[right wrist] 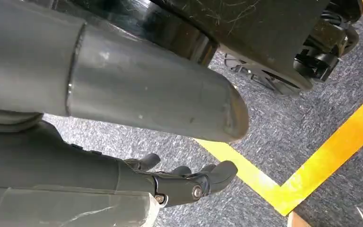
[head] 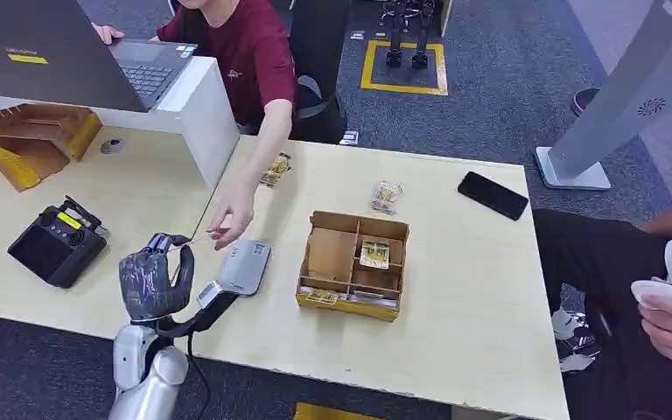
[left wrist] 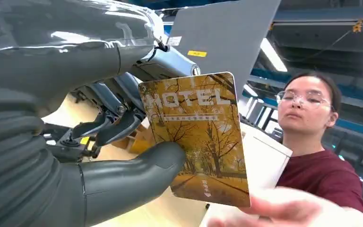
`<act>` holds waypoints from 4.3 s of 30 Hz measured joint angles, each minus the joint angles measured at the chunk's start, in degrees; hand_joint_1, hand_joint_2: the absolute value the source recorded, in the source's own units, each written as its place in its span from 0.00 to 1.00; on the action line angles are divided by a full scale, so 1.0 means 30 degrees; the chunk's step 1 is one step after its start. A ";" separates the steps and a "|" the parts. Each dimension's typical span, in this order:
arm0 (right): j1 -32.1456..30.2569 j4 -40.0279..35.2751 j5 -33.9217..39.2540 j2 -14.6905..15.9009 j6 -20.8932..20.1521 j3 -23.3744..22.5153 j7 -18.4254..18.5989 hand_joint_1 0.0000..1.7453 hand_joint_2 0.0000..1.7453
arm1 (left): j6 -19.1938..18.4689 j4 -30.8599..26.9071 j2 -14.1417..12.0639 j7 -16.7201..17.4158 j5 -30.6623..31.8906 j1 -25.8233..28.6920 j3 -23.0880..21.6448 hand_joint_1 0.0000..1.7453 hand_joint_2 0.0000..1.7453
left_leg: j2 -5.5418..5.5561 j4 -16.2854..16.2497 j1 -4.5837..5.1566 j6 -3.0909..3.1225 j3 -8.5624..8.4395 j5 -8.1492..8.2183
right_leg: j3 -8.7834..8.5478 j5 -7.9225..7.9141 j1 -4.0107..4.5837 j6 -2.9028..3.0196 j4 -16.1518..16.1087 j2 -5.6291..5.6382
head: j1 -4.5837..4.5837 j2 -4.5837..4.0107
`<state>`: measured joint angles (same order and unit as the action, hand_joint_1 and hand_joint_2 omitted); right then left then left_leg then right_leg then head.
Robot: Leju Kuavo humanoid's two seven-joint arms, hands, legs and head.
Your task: Pass the card to the sensor for recognition and then transmit it.
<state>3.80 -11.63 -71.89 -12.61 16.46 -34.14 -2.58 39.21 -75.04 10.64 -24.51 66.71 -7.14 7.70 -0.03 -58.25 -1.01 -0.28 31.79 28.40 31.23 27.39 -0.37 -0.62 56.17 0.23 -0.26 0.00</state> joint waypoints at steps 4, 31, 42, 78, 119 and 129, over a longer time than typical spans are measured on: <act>-0.0001 0.0000 0.0000 0.0000 0.0007 0.0000 0.0015 0.00 0.00 | 0.0000 0.0117 -0.0080 0.1001 0.0547 -0.0008 -0.0132 1.00 1.00 | -0.0001 0.0000 0.0000 0.0000 0.0000 0.0000 | 0.0001 0.0000 0.0000 0.0000 0.0000 0.0000 | 0.0001 0.0000; -0.0044 -0.0007 -0.0189 0.0000 0.0240 -0.0160 0.0291 0.00 0.00 | -0.8867 0.4832 -0.1129 0.5466 -0.9894 -0.1995 -0.3126 1.00 1.00 | 0.0002 -0.0003 0.0002 -0.0011 0.0002 -0.0010 | 0.0003 -0.0005 -0.0001 0.0002 0.0002 0.0000 | 0.0001 0.0000; -0.0055 -0.0007 -0.0211 -0.0007 0.0262 -0.0248 0.0379 0.00 0.00 | -0.8669 0.6704 -0.1464 0.6588 -0.9827 -0.3320 -0.4015 1.00 1.00 | 0.0003 -0.0003 0.0001 -0.0012 -0.0005 -0.0012 | -0.0009 -0.0006 -0.0001 0.0003 0.0003 -0.0001 | 0.0001 0.0000; -0.0032 -0.0007 -0.0903 -0.0138 -0.0080 -0.0255 -0.0190 0.00 0.00 | -0.5465 1.0157 -0.1391 1.1264 -0.0145 -0.5153 -0.6667 1.00 1.00 | 0.0007 0.0000 0.0002 -0.0015 -0.0123 -0.0014 | -0.0144 -0.0006 -0.0001 0.0003 0.0005 -0.0010 | 0.0001 0.0000; -0.0058 -0.0007 -0.1588 -0.0189 0.0109 -0.0335 -0.0685 0.00 0.00 | -0.1901 -0.2339 -0.1464 -0.0880 -1.5482 -0.2352 -0.4772 1.00 1.00 | 0.0031 -0.0004 -0.0002 -0.0008 -0.0007 -0.0025 | -0.0027 -0.0007 0.0001 0.0005 0.0013 -0.0026 | 0.0001 0.0000; 0.0175 -0.0007 -0.2047 -0.0204 -0.0452 -0.0262 -0.0342 0.00 0.00 | -0.0036 -0.1813 -0.1697 -0.1142 -1.0561 -0.4138 -0.2688 1.00 1.00 | 0.0027 -0.0004 -0.0001 -0.0018 -0.0010 -0.0035 | -0.0023 -0.0012 0.0000 0.0008 0.0021 -0.0016 | 0.0001 0.0000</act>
<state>4.33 -11.65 -78.03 -13.22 15.10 -34.93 -3.61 39.10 -80.47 5.55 -27.93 35.02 -19.55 -0.37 0.05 -58.26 -1.02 -0.33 31.76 28.29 31.16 27.36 -0.38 -0.60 56.23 0.18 -0.26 0.00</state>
